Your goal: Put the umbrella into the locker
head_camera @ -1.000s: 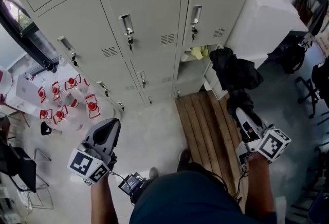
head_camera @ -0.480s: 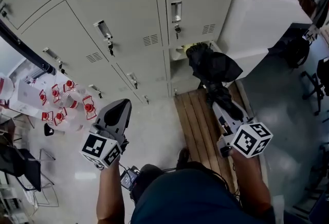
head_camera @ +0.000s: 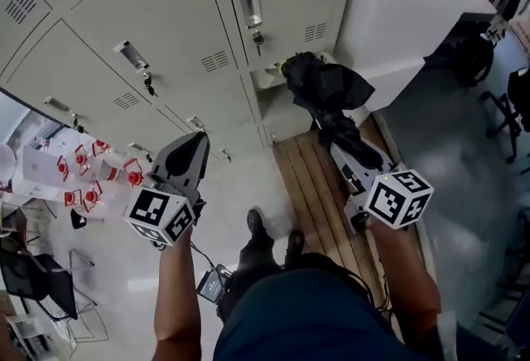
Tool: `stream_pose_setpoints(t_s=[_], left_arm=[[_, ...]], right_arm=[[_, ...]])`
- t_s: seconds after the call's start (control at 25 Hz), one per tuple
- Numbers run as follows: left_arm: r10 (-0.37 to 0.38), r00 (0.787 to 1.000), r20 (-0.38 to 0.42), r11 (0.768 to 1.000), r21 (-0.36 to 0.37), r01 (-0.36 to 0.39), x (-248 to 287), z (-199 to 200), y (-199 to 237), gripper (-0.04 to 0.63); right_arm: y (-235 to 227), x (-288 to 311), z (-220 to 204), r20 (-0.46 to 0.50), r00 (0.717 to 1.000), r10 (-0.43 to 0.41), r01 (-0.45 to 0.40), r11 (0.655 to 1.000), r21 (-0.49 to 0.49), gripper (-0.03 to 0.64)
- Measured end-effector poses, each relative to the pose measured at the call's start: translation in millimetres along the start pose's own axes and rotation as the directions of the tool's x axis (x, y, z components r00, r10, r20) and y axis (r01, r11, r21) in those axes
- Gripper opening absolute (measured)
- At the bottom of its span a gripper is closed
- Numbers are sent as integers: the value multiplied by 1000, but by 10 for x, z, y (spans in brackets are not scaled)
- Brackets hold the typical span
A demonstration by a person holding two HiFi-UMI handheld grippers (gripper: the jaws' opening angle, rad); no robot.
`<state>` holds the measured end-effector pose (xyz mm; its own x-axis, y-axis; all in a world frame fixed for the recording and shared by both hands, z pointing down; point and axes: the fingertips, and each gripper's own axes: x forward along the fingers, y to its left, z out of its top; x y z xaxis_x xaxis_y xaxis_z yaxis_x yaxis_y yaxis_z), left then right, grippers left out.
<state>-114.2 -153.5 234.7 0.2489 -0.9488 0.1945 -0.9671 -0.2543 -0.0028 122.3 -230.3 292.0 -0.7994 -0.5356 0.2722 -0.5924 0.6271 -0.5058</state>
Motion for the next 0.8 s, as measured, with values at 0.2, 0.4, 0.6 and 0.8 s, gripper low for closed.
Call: stream_pose_setpoints(t_s=[0.2,0.4,0.6,0.8], left_arm=[[-24,1000,-3,1000,-13,24,277,-120,149,18],[-35,999,-6,999,-38,35,467,-234,285,18],[-42,999,-14,998,-54,41,556,-384,430,18],[-47,999,-23,997,-69,46,604,-512,527,18]], right_arm=[[-185,207,10,-14,1000,-16,16,1000,21,198],[-350,412,-4,-38,999,-36,37,999,22,198],[-454,580,-103,-55,997,-54,56,998,37,198],[-547,687,-190,-70,995,-69,72,996,45,198]])
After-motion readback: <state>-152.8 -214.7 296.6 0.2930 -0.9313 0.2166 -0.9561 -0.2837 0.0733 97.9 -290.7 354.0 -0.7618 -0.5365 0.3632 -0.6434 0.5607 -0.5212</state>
